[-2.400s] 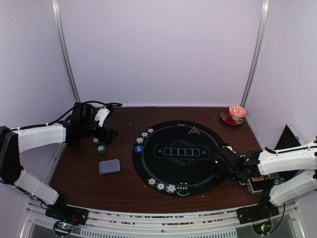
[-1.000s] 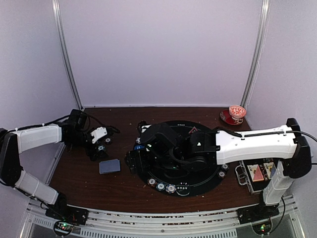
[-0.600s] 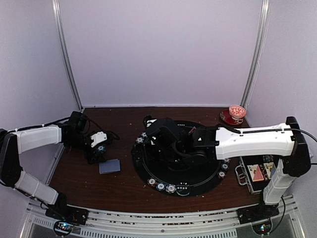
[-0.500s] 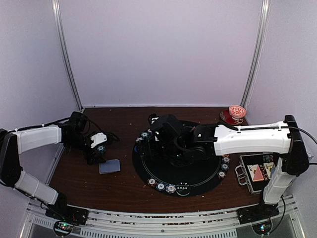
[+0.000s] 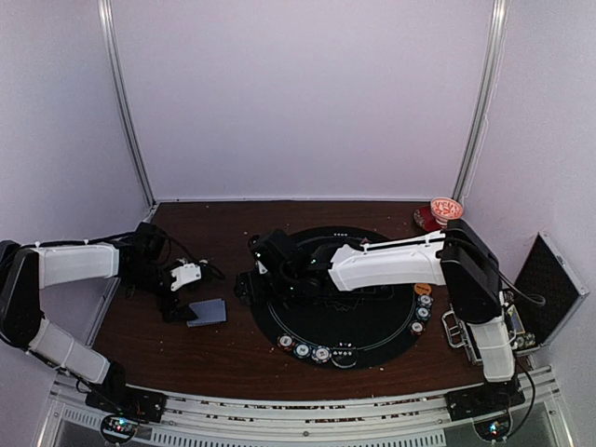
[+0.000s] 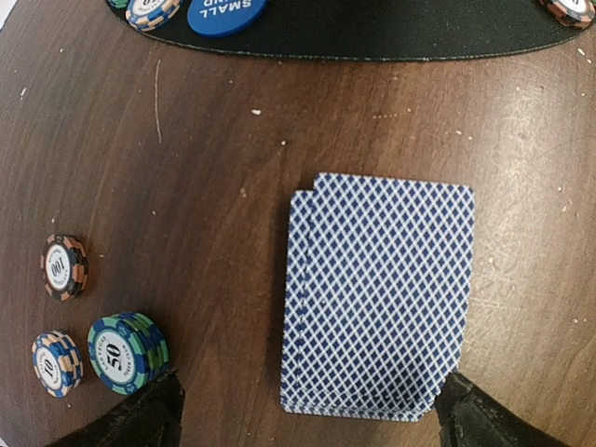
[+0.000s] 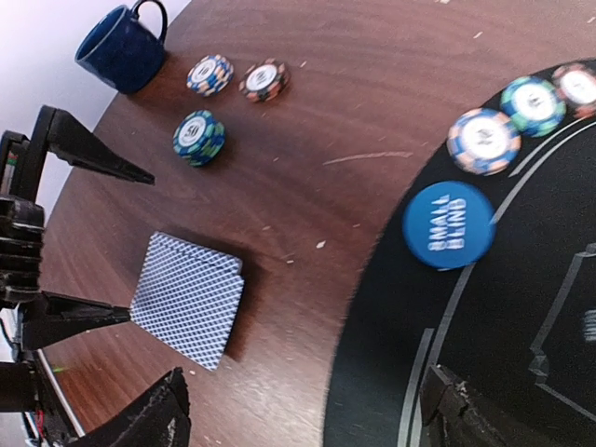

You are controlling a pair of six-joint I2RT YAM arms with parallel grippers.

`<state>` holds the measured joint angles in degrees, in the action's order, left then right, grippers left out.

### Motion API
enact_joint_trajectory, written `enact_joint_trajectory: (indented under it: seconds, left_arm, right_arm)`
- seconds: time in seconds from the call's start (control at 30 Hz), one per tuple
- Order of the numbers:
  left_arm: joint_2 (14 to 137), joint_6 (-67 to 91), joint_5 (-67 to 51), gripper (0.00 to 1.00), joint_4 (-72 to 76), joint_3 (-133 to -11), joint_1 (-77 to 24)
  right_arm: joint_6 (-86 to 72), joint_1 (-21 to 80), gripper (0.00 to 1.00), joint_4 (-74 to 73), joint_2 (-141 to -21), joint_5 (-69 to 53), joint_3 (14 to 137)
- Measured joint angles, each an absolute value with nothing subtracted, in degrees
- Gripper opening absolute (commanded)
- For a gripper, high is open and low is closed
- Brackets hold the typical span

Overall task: Distribute texas hold em gaming equipment
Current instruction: Adjust the poker card at the center of the board.

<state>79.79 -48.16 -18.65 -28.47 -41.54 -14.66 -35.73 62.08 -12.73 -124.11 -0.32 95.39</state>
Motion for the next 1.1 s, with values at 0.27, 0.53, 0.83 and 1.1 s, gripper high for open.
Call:
enact_joint_trajectory:
  seconds: [0.27,0.53,0.83,1.1]
  left_arm:
    - [79.8,-48.1,-19.4,0.98,-27.9,-41.1,-14.7]
    - [79.1,-47.9,-19.6,0.98,-27.1,-40.0,-14.7]
    - [78.5,-48.2,-21.2,0.98,-28.8,-40.1,-14.7]
    - [83.1,-48.7,-22.3,0.98,-31.6,-42.8,-14.9]
  right_arm:
    - [-38.8,62.4,0.77,-7.2,-130.1,-8.3,99.0]
    - [-41.8,62.7,0.74,-3.0,-134.0,-12.1,101.3]
    - [-42.9,63.1,0.81,-1.9,-135.5,-13.3,101.7]
    - [-43.1,63.2,0.84,-1.1,-132.4,-13.2,95.8]
